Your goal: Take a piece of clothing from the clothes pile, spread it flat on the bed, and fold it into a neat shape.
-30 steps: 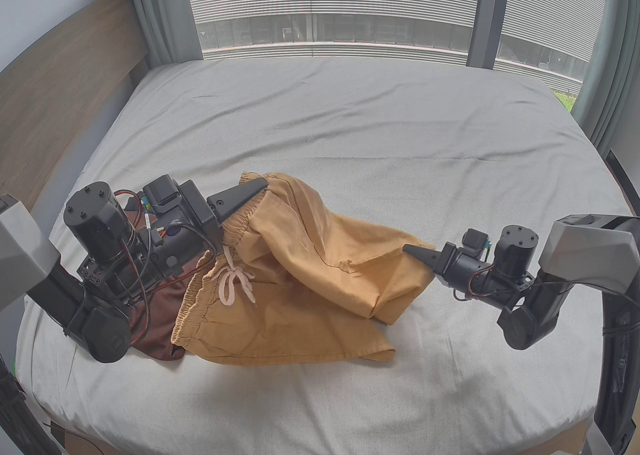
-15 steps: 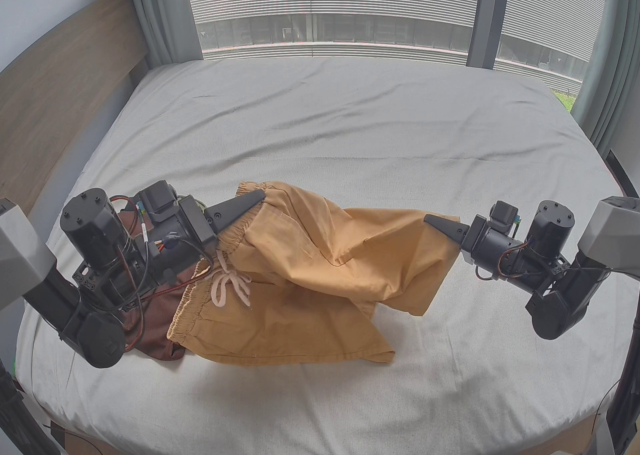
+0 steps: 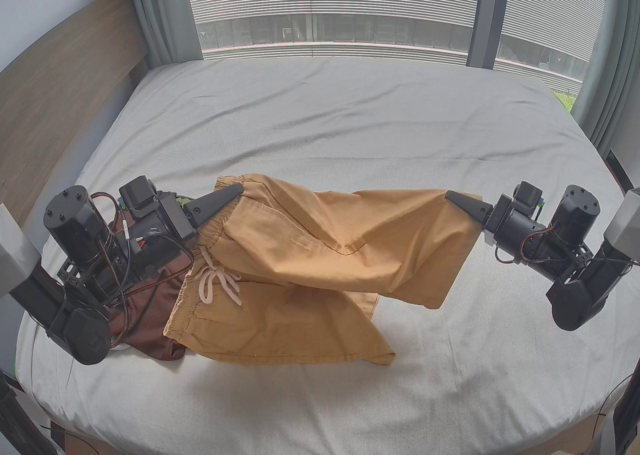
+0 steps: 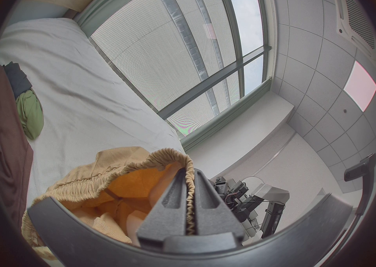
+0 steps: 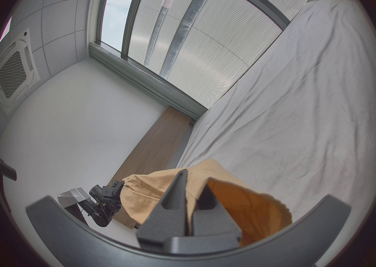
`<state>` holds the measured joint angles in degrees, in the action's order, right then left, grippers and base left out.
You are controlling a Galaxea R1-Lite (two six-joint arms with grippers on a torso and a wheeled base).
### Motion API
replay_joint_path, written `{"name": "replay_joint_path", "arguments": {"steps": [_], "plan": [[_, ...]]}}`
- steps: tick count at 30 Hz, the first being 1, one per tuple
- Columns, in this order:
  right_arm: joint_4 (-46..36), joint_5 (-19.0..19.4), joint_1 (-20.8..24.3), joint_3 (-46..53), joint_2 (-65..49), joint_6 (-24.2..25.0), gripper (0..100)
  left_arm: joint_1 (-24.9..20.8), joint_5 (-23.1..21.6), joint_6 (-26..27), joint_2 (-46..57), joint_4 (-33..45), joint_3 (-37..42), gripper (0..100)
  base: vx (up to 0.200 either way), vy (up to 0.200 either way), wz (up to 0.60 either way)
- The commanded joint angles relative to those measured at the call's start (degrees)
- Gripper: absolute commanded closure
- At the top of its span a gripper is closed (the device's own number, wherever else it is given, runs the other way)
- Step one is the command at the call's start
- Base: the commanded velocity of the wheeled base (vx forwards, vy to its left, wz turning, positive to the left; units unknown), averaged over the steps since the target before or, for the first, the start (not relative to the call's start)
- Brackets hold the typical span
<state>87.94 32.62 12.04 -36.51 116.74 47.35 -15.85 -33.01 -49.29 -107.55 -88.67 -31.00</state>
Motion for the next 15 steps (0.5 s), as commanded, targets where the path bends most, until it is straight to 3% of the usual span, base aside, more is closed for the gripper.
{"name": "replay_joint_path", "arguments": {"steps": [1, 15], "plan": [[-0.1, 0.1, -1.3, -0.1, -2.5, 0.0, 100, 0.0, 0.1, 0.0, 0.0, 0.0, 0.0, 100, 0.000, 0.000, 0.00], [-0.2, 0.1, -1.5, -0.3, -4.7, 0.0, 100, -0.3, 0.1, 0.0, 1.1, -0.1, 0.2, 100, 0.000, 0.000, 0.00]]}}
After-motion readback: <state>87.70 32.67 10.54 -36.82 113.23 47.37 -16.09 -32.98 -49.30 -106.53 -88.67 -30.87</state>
